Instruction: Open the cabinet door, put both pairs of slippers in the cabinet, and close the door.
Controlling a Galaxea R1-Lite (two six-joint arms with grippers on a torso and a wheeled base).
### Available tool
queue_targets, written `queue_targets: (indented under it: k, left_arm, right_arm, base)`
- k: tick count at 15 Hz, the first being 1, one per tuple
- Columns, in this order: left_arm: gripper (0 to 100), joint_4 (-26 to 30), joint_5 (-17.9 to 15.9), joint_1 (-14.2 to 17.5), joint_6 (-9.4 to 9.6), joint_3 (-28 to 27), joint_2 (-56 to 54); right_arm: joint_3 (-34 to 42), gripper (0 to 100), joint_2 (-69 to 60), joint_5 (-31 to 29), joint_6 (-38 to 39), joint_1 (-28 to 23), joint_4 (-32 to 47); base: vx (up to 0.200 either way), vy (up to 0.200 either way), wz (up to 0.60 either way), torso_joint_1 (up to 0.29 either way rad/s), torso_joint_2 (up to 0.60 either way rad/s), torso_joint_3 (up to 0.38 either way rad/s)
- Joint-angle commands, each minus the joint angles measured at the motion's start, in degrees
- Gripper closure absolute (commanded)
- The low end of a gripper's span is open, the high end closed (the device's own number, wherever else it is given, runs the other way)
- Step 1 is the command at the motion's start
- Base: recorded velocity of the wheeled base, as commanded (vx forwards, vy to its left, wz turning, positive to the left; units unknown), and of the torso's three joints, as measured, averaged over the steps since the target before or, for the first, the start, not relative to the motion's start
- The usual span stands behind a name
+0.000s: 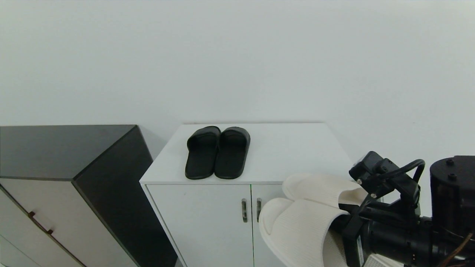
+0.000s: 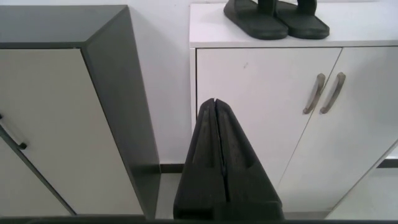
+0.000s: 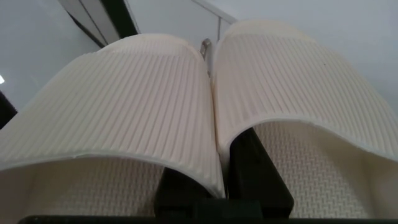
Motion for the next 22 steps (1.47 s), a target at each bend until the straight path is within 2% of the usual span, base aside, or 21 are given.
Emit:
queue_targets:
  k: [1, 7, 11, 22]
  left_arm:
    - [100, 0.0, 0.0, 0.1, 0.0, 0.0, 0.1]
    - [100, 0.0, 0.0, 0.0, -0.09, 0.0, 0.1]
    - [100, 0.0, 0.0, 0.1, -0.09, 0.0, 0.1]
    - [100, 0.0, 0.0, 0.1, 0.0, 0.0, 0.1]
  right_arm:
    - [0.2, 100, 0.3, 0.0, 0.0, 0.3, 0.0]
    - [0.3, 100, 0.2, 0.1, 0.1, 0.4, 0.0]
    - [1.3, 100, -1.2, 2.2, 0.0, 0.7, 0.0]
    - [1.4, 100, -0.4, 2.3, 0.0, 0.8, 0.0]
  base:
    - [0.0, 0.0, 0.0, 0.0, 0.0, 0.0]
    - [0.0, 0.0, 0.0, -0.039, 0.09, 0.055]
    - [0.0, 0.0, 0.0, -0.208, 0.51, 0.289]
    - [0.0, 0.0, 0.0, -0.195, 0.51, 0.315]
